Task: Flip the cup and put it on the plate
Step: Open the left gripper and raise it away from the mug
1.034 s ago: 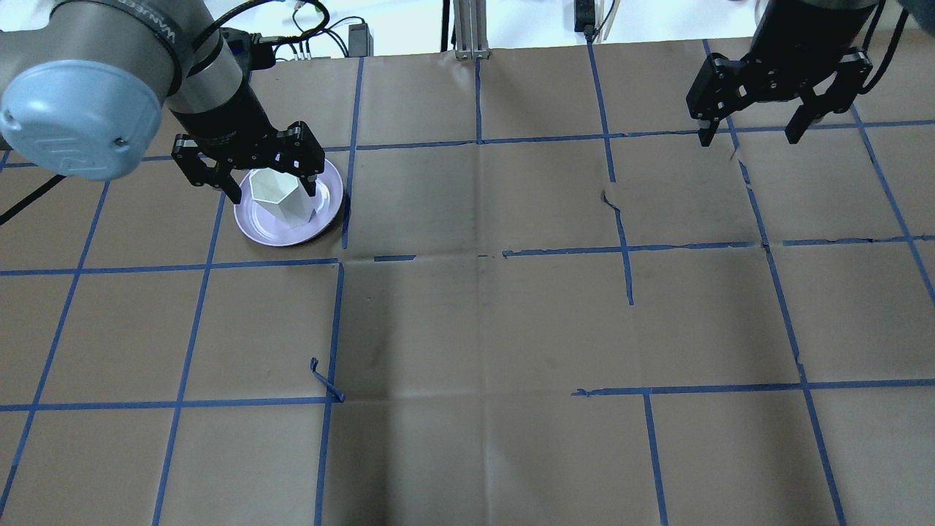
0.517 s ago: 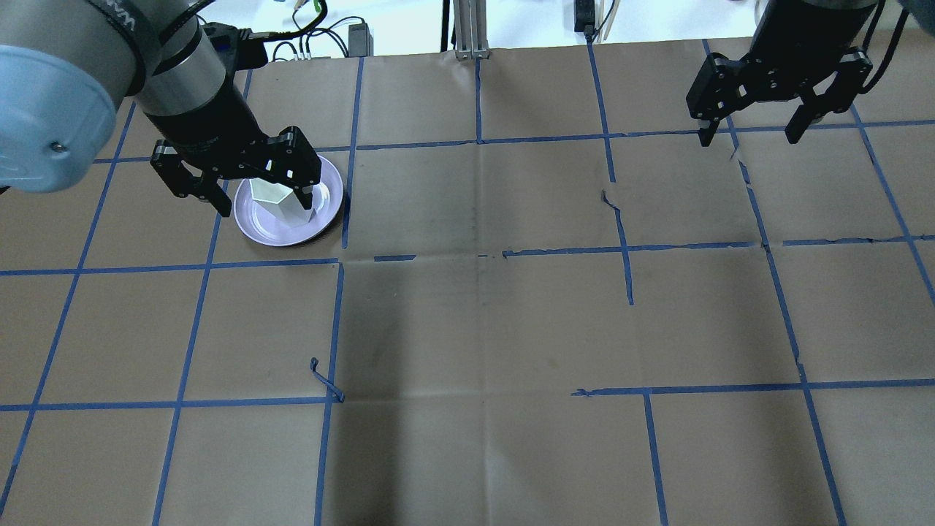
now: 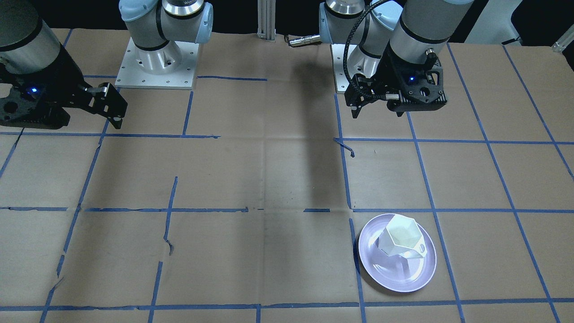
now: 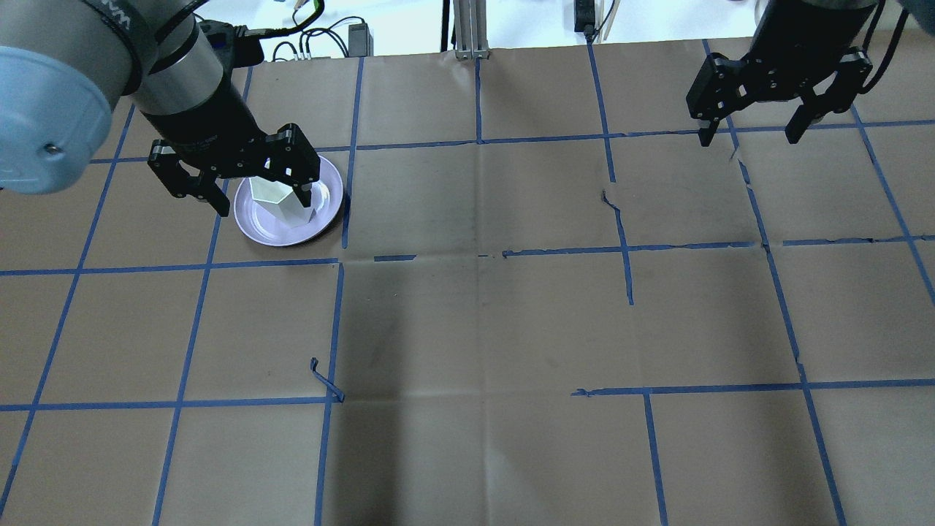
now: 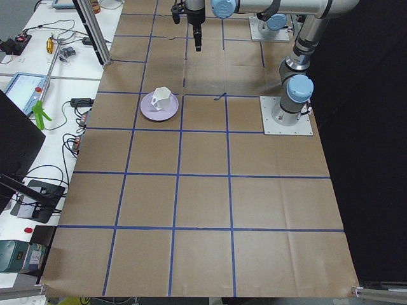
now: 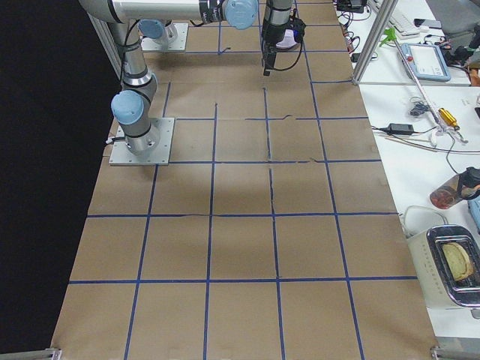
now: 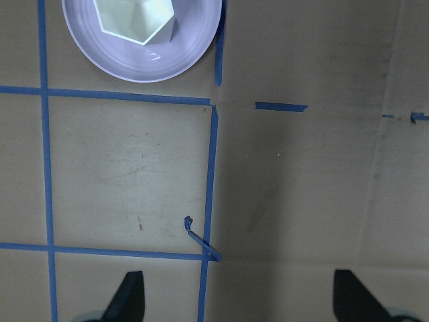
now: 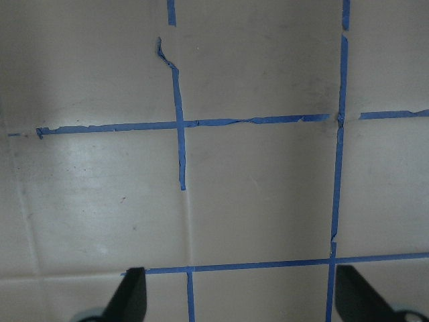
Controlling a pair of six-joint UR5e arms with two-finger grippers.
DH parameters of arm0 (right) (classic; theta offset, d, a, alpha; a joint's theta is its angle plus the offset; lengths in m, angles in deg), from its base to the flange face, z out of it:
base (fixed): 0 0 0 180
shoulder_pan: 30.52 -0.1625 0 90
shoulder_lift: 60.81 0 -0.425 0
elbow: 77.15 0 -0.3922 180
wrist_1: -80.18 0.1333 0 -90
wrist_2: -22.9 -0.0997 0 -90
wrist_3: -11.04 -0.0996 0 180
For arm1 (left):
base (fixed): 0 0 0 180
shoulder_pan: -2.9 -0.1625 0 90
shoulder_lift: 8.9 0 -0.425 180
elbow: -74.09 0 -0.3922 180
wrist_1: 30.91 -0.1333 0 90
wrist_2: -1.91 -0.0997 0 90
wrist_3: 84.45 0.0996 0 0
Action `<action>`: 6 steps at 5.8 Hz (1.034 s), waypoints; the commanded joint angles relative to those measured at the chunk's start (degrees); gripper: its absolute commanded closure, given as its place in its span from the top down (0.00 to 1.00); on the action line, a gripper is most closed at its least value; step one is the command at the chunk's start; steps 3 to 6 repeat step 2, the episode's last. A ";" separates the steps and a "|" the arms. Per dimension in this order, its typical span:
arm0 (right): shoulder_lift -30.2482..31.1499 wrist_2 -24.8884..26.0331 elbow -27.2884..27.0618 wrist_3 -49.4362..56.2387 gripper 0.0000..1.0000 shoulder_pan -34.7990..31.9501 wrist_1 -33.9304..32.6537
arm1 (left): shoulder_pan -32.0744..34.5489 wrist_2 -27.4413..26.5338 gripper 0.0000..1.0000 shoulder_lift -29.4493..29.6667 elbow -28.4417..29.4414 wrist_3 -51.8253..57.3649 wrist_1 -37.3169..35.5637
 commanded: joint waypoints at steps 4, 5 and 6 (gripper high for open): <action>0.00 0.00 0.00 0.00 1.00 0.00 0.00 | 0.09 0.06 0.99 -0.14 0.00 -0.06 -0.04; 0.00 0.00 0.00 0.00 1.00 0.00 0.00 | 0.09 0.06 0.99 -0.14 0.00 -0.06 -0.04; 0.00 0.00 0.00 0.00 1.00 0.00 0.00 | 0.09 0.06 0.99 -0.14 0.00 -0.06 -0.04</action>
